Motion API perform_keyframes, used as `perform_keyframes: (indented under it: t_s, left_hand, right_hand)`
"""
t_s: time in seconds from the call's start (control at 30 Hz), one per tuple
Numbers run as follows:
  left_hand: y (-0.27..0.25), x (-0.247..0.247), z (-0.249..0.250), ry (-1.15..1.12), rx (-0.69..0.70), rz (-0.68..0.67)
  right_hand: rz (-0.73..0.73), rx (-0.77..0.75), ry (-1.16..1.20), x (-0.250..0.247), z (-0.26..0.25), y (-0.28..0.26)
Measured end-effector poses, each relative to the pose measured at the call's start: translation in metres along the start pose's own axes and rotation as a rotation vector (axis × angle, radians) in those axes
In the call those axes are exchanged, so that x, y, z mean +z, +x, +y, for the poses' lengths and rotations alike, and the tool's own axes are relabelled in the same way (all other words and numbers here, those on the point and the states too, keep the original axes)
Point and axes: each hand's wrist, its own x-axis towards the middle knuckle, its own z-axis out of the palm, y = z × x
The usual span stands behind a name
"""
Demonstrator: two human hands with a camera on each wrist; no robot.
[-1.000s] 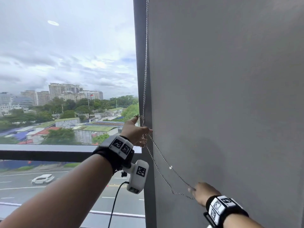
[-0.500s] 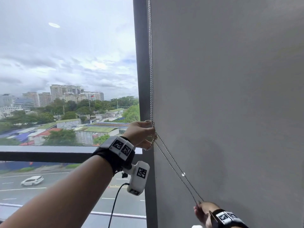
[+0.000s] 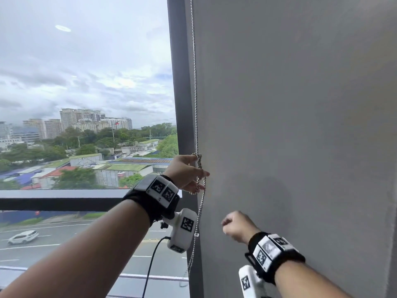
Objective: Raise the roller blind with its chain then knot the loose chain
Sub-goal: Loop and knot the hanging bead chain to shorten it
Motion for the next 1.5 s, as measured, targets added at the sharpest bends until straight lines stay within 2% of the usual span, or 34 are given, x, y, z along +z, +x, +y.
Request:
perform_keyframes:
  t_s: [0.07, 0.2, 0.3, 0.4, 0.5, 0.63, 0.7, 0.83, 1.0, 1.27, 1.37, 1.5]
  left_hand:
    - [0.001, 0.0, -0.001, -0.007, 0.007, -0.003]
    - [0.002, -0.002, -0.003, 0.013, 0.008, 0.03]
    - [0.002, -0.003, -0.003, 0.03, 0.023, 0.074]
    - [0.0, -0.005, -0.004, 0.019, 0.005, 0.072]
    - [-0.001, -0.006, -0.006, -0.022, -0.013, 0.039]
    - [0.001, -0.005, -0.009, 0.085, 0.072, 0.051]
    - [0.004, -0.003, -0.013, 0.129, 0.117, 0.074]
    - [0.011, 0.001, -0.016, 0.144, 0.145, 0.092]
    - [0.014, 0.008, -0.014, 0.108, 0.18, 0.085]
    - [0.015, 0.016, -0.017, 0.122, 0.225, 0.082]
    - [0.02, 0.014, -0.017, 0.028, 0.206, 0.078]
    - [0.016, 0.015, -0.019, -0.193, 0.155, -0.006]
  right_hand:
    - [0.089, -0.12, 0.001, -0.019, -0.035, -0.001]
    - [0.114, -0.29, 0.235, -0.04, -0.087, -0.003]
    - [0.012, -0.295, 0.557, -0.042, -0.104, -0.002]
    - [-0.044, -0.258, 0.704, -0.042, -0.107, -0.005]
    - [0.041, -0.353, 0.655, -0.032, -0.098, 0.003]
    - [0.381, -0.508, 0.418, -0.008, -0.078, 0.005]
    - [0.435, -0.496, 0.347, 0.005, -0.065, 0.002]
    - [0.441, -0.394, 0.324, 0.032, -0.032, 0.0]
    - [0.44, -0.351, 0.334, 0.05, -0.009, 0.002]
    - [0.279, -0.344, 0.288, 0.059, 0.0, 0.001]
    - [0.275, -0.325, 0.303, 0.064, 0.007, 0.001]
    - [0.258, -0.31, 0.301, 0.058, 0.006, 0.005]
